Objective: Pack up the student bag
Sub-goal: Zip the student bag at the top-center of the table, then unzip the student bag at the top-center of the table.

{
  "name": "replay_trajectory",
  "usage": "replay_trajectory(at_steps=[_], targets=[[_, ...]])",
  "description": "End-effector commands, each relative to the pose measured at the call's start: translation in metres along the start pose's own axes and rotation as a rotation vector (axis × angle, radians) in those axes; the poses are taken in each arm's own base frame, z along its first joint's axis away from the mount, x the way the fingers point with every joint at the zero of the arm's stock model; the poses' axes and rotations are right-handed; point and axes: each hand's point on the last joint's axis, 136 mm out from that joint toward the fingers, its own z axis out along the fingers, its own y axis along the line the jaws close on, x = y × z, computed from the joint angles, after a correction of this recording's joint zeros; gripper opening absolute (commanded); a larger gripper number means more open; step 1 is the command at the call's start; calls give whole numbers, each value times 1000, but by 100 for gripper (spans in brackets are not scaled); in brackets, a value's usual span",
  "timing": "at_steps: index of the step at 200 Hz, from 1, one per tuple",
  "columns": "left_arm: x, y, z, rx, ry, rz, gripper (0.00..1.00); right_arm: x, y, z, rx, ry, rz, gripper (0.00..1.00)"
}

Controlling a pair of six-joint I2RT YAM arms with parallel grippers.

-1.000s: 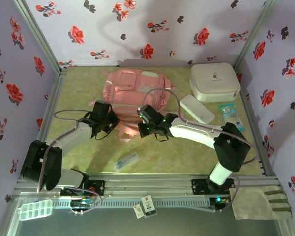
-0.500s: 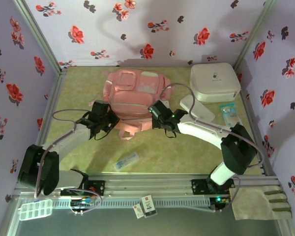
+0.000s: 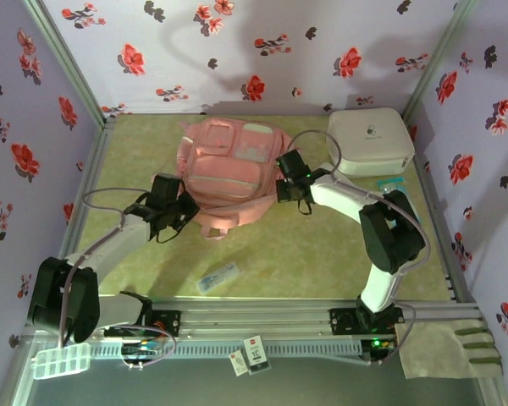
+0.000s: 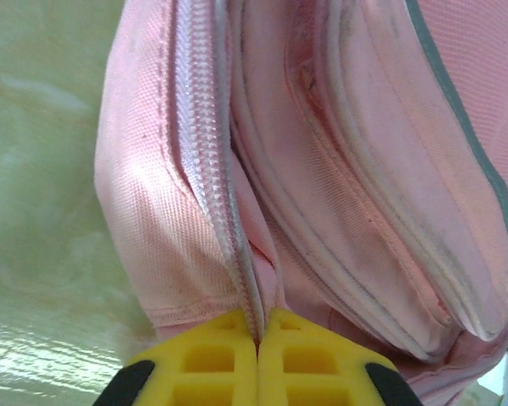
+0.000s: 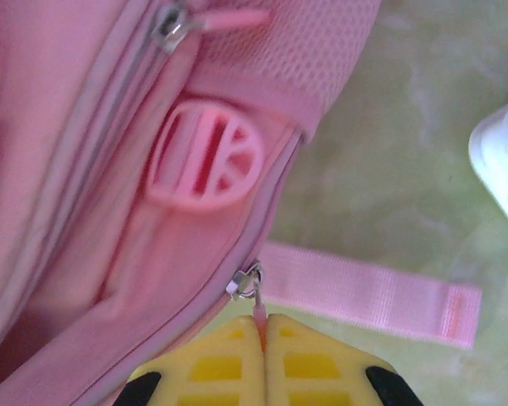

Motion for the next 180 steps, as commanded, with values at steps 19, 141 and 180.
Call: replay_trajectory(at_steps=[19, 141, 180], targets=[[6, 50, -14, -145, 22, 48, 0, -34, -43, 18, 45, -68, 43, 1], [-15, -34, -52, -46, 26, 446, 78, -46, -38, -81, -178, -256, 205, 81], [-5, -91, -47, -48, -27, 866, 100, -47, -48, -91, -158, -316, 170, 91]])
